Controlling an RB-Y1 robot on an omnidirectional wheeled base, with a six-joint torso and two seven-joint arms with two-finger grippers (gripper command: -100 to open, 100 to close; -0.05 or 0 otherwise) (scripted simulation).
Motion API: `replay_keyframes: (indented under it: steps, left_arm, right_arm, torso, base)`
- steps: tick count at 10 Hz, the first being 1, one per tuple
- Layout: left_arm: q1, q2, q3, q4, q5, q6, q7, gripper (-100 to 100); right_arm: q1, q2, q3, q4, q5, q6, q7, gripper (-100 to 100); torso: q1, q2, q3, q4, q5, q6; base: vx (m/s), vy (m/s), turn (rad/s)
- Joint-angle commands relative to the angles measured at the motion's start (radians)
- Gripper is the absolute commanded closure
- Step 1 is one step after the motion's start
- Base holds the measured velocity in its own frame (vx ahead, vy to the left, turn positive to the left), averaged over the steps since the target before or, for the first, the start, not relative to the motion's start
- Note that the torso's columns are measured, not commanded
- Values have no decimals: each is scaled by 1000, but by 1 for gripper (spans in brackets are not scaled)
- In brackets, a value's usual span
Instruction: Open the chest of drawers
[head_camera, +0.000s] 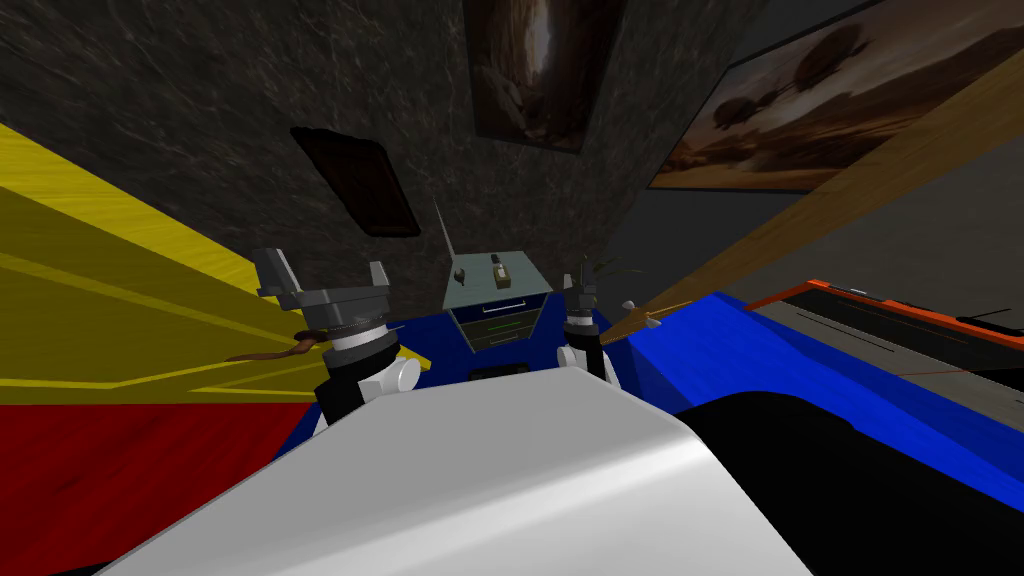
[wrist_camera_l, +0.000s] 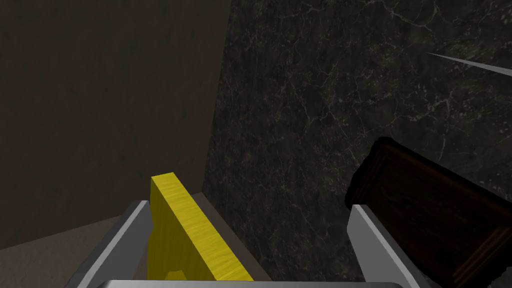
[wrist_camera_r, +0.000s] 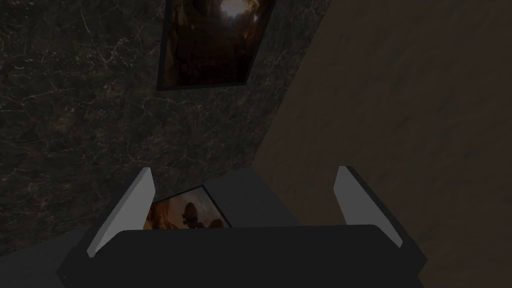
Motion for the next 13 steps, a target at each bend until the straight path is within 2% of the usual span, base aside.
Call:
replay_keyframes:
  steps: [1,9,10,11,12,13]
  left_arm:
    - [0,0,0,0,0,0,0,0]
    - [0,0,0,0,0,0,0,0]
    - [0,0,0,0,0,0,0,0]
    - [0,0,0,0,0,0,0,0]
    - [0,0,0,0,0,0,0,0]
    - [0,0,0,0,0,0,0,0]
  right_arm:
    - [0,0,0,0,0,0,0,0]
    - [0,0,0,0,0,0,0,0]
    - [4,-44,3,20,-15,-25,-45,-100]
    - [7,-62,6,34,-24,-41,-70,-100]
    - [10,-79,9,50,-36,-60,-99,-100]
    - [10,-79,9,50,-36,-60,-111,-100]
  torso:
    - [0,40,-82,41,0,0]
    - [0,618,-1234,617,0,0]
    - [0,691,-1382,691,0,0]
    - [1,725,-1451,724,0,0]
    - [1,734,-1471,734,0,0]
    - [0,736,-1475,737,0,0]
  base:
    - [0,0,0]
    - [0,0,0]
    - [14,12,95]
    - [14,21,91]
    - [19,20,65]
    - [15,17,27]
